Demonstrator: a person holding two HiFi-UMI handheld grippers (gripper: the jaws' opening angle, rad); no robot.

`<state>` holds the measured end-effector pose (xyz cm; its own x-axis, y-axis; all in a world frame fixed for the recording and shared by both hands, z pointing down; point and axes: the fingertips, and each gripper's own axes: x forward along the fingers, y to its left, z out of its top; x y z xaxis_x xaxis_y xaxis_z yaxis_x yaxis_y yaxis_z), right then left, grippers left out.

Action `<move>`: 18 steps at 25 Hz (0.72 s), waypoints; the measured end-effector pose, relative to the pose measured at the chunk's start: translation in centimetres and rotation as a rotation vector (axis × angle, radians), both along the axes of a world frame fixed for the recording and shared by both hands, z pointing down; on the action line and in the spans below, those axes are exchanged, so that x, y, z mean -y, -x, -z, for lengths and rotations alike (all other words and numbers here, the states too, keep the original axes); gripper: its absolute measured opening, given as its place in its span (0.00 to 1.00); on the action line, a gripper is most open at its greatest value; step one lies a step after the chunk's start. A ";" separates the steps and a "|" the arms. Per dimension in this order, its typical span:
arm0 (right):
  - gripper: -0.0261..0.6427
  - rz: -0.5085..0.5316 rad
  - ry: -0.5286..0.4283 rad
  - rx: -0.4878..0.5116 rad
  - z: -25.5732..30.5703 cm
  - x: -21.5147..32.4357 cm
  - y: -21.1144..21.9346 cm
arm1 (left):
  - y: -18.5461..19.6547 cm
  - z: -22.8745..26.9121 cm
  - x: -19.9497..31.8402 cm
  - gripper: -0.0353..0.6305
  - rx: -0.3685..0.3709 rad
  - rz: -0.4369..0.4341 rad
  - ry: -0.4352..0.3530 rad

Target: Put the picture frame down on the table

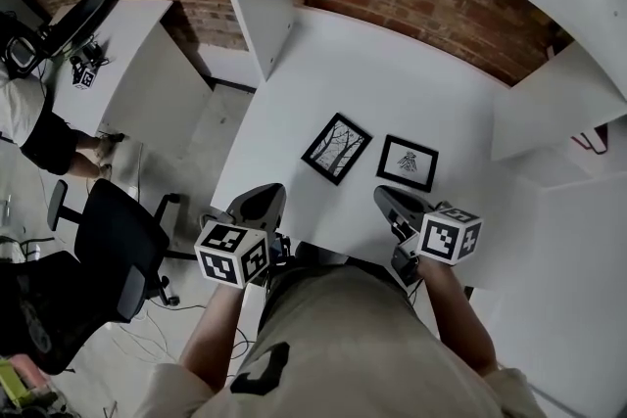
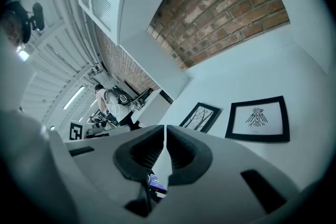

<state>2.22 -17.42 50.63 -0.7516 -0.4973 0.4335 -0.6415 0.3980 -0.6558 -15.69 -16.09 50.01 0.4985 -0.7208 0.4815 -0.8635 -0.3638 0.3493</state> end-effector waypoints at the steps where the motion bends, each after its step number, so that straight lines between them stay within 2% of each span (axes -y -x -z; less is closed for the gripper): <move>1: 0.06 -0.002 0.002 -0.002 0.0 -0.3 0.1 | 0.0 0.0 -0.2 0.06 -0.002 -0.007 0.000; 18: 0.05 -0.096 -0.018 -0.028 0.7 -4.9 1.8 | -0.2 -0.2 -2.9 0.06 -0.046 -0.135 -0.011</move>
